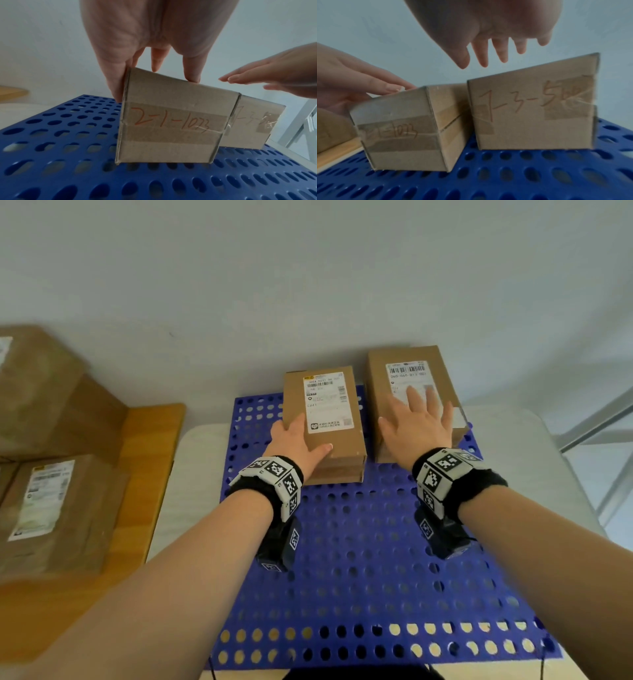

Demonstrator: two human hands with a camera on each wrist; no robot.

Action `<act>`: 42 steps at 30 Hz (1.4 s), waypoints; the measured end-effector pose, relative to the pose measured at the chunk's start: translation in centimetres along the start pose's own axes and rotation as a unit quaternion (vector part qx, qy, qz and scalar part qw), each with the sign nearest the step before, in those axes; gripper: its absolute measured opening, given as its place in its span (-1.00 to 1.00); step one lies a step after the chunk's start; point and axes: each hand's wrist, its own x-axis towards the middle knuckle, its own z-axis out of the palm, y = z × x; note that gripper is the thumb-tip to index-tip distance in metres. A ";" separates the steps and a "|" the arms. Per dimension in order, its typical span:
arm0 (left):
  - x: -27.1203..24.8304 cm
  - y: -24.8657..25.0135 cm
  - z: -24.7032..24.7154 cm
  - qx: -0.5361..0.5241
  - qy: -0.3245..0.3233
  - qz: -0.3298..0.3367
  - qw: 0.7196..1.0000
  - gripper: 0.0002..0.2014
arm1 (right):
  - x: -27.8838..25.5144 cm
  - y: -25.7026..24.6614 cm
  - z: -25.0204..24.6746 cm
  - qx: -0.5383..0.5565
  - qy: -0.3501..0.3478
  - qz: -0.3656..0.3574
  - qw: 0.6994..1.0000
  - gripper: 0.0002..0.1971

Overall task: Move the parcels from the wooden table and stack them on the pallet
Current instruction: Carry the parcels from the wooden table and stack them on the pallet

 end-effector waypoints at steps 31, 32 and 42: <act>3.2 5.3 2.7 0.022 -0.012 -0.030 0.999 -0.19 | -0.2 4.1 0.5 0.007 -0.037 0.010 0.999 -0.30; 3.2 5.3 2.8 0.023 -0.013 -0.030 0.999 -0.19 | -0.2 4.1 0.5 0.006 -0.035 0.010 0.999 -0.29; 3.3 5.2 2.7 0.031 -0.020 -0.032 0.999 -0.19 | -0.2 3.9 0.6 -0.020 -0.019 0.007 1.000 -0.27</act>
